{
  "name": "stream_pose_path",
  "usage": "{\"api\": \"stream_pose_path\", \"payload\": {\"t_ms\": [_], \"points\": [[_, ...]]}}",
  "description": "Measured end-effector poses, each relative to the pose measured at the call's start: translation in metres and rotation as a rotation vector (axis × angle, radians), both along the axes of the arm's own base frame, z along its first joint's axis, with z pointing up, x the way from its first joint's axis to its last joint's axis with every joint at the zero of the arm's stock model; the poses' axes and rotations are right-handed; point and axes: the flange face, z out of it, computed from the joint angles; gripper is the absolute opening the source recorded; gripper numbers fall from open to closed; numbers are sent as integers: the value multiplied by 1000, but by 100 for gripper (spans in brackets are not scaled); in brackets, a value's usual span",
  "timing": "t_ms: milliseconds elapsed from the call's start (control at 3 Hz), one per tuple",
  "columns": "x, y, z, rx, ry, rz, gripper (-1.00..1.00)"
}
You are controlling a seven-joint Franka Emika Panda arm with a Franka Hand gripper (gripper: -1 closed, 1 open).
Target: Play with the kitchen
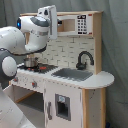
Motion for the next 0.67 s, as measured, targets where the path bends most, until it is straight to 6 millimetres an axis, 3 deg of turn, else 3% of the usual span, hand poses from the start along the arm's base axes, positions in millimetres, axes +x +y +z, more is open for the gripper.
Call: {"api": "stream_pose_path", "payload": {"t_ms": [667], "points": [[28,45,0,6,33,52,-100]]}}
